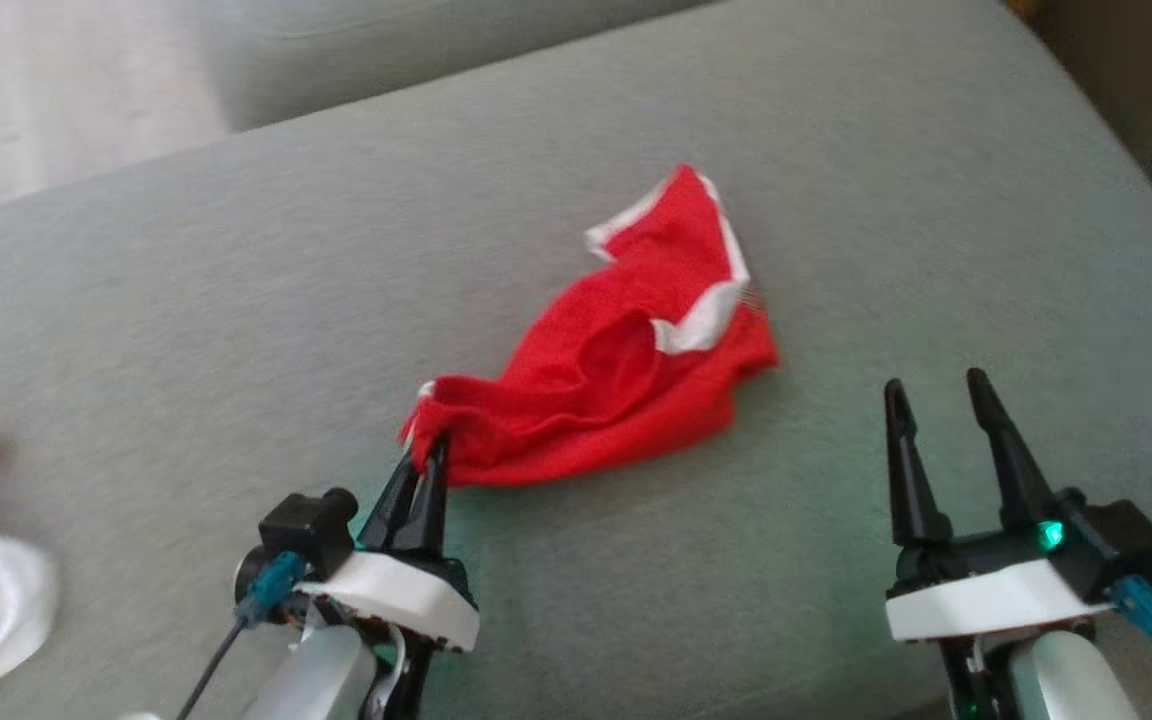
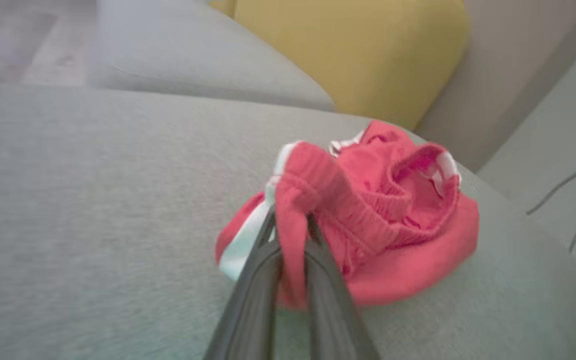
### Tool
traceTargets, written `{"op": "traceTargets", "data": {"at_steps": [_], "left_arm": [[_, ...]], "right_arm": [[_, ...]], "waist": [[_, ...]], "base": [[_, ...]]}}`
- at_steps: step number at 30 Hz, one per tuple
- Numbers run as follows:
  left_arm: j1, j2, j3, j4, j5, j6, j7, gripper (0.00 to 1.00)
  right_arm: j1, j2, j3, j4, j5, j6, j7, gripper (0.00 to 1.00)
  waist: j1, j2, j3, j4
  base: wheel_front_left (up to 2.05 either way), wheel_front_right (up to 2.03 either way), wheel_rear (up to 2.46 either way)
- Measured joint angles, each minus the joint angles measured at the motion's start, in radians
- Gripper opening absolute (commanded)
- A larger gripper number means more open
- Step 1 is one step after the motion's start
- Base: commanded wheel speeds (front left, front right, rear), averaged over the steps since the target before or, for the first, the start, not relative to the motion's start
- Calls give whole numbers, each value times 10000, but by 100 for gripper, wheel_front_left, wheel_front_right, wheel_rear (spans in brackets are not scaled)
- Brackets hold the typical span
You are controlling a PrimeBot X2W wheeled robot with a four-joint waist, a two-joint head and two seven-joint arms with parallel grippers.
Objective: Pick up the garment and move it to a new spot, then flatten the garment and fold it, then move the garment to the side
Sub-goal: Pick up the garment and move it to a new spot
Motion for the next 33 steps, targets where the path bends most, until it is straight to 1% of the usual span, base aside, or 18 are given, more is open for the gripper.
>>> {"op": "traceTargets", "data": {"at_steps": [2,6,10,11,14,17,20,23,26,27,33], "left_arm": [[193,-257,437,-249,364,-58,0,100],[1003,-546,1567,-830,1187,234,0,100],[1930,-711,2725,-1906,1983,449,-2,100],[2126,-746,2918,-2207,2109,426,-12,100],[2689,-869,3382,-3162,2445,98,-29,100],[3239,-890,3785,-4038,3325,232,-31,100],[3758,-888,3935,-4600,3967,708,-59,100],[4256,-886,3965,-4821,4468,1317,-59,100],[4692,-882,3902,-4815,4665,1653,-59,100],[4783,-880,3858,-4817,4667,1720,-59,100],[4908,-876,3766,-4811,4612,1712,-59,100]], "right_arm": [[30,6,10,19,-146,0,2,100],[130,10,-25,86,-282,0,2,100],[470,13,-86,123,-282,0,2,100],[615,12,-142,144,-282,0,2,100],[918,13,-297,255,-297,0,2,100],[935,13,-324,272,-393,0,2,100],[958,13,-345,272,-405,0,2,100],[1220,19,-263,313,-740,0,2,100],[1475,25,-267,397,-614,0,4,100],[1528,23,-257,403,-612,0,4,100],[1519,25,-113,428,-546,0,4,100]], "waist": [[0,0,-109,417],[0,0,-424,1126],[-2,0,-883,1631],[-2,0,-976,1750],[0,0,-1224,2069],[-1,0,-1430,2298],[0,0,-1595,2427],[-1,0,-1723,2447],[0,0,-1820,2417],[-1,0,-1845,2416],[0,0,-1924,2550]], "base": [[0,0,0],[0,0,0],[0,0,0],[0,0,0],[0,0,0],[0,0,0],[0,0,0],[0,0,0],[0,0,0],[0,0,0],[0,0,0]]}}
